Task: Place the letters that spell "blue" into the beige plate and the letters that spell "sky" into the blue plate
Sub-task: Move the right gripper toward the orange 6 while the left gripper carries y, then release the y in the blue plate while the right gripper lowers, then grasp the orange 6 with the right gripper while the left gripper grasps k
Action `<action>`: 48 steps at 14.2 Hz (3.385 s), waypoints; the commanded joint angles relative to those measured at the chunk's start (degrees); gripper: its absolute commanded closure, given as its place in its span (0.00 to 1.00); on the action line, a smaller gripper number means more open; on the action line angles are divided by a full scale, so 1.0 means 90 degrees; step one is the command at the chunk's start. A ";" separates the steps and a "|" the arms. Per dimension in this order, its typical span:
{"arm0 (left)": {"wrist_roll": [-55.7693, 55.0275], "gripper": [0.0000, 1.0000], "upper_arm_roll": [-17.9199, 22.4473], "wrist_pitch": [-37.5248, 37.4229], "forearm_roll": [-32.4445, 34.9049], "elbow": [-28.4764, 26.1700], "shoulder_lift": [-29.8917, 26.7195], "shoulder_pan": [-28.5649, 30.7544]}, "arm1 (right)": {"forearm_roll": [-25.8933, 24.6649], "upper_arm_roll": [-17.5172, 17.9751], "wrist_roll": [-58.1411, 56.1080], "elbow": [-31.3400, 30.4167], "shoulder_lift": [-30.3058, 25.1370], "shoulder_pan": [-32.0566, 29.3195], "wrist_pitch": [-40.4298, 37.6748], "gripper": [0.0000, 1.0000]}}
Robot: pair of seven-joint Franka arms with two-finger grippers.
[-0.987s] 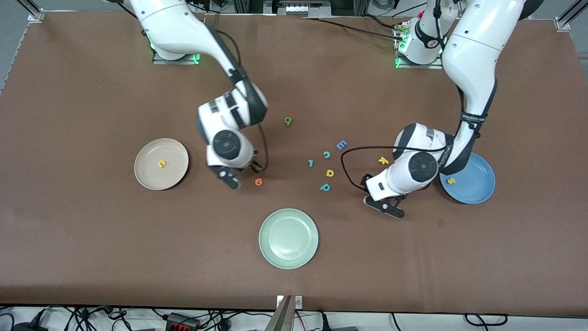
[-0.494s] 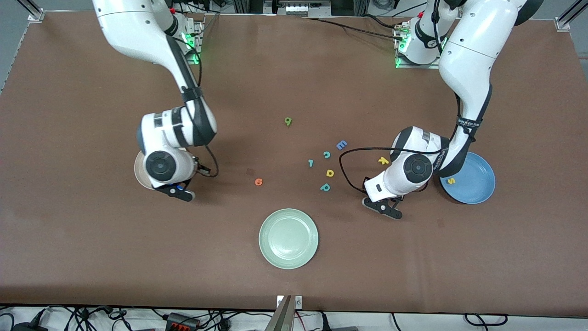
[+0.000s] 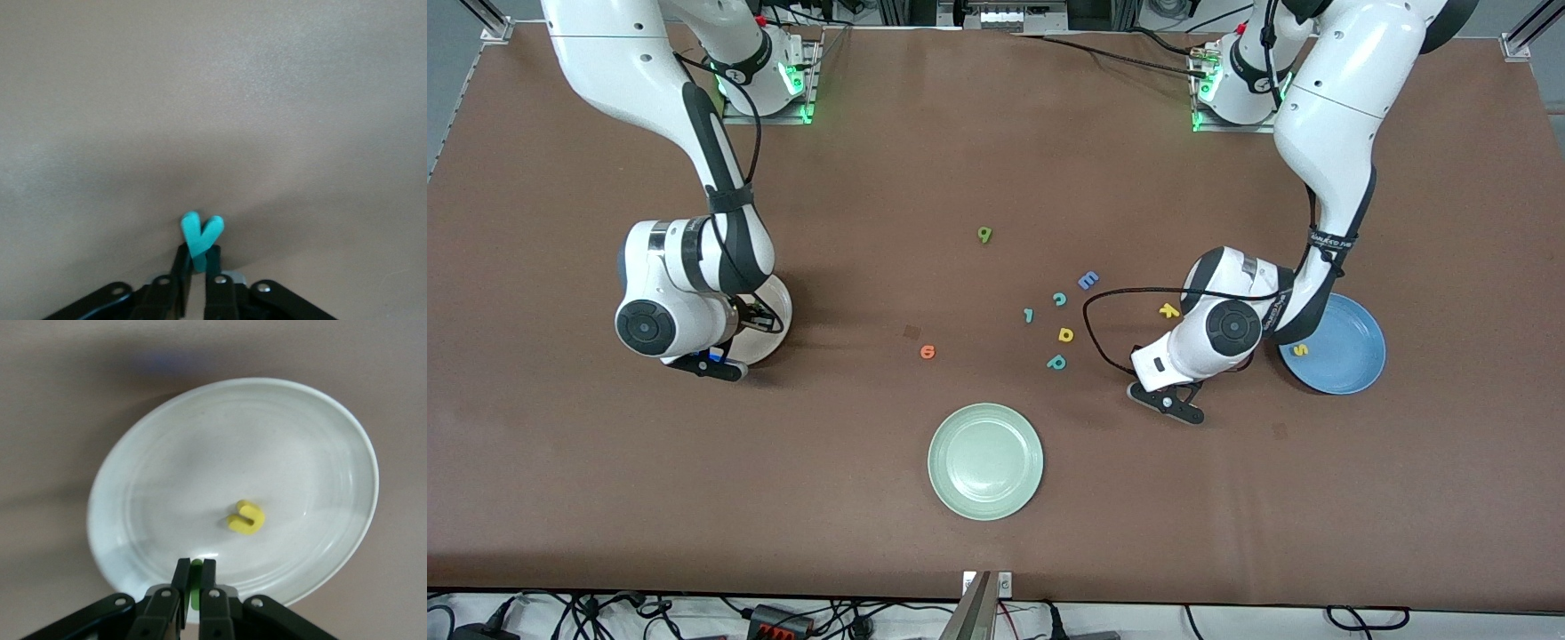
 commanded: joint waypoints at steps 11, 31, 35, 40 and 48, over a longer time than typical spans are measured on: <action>0.0459 0.97 0.0034 -0.3285 0.0314 0.0274 -0.0967 0.1472 | 0.0038 0.0348 0.0293 0.0583 -0.0202 0.0517 0.0497 0.00; 0.0637 0.00 -0.2201 -0.2285 0.0715 -0.1433 -0.1357 0.2627 | 0.0273 0.0681 0.0869 0.2539 0.1909 0.2032 0.1728 0.40; 0.0421 0.00 -0.2222 -0.1202 0.0764 -0.2020 -0.1387 0.2696 | 0.0312 0.0681 0.0821 0.2471 0.1948 0.2022 0.1718 0.49; 0.0294 0.00 -0.2183 -0.0576 0.1035 -0.2381 -0.1357 0.2256 | 0.0390 0.0681 0.0801 0.2500 0.1919 0.1934 0.1660 0.93; 0.0294 0.00 -0.2134 0.0833 0.1663 -0.3223 -0.1357 0.2499 | 0.0497 0.0661 -0.1039 0.1032 0.0292 0.0647 0.0536 0.94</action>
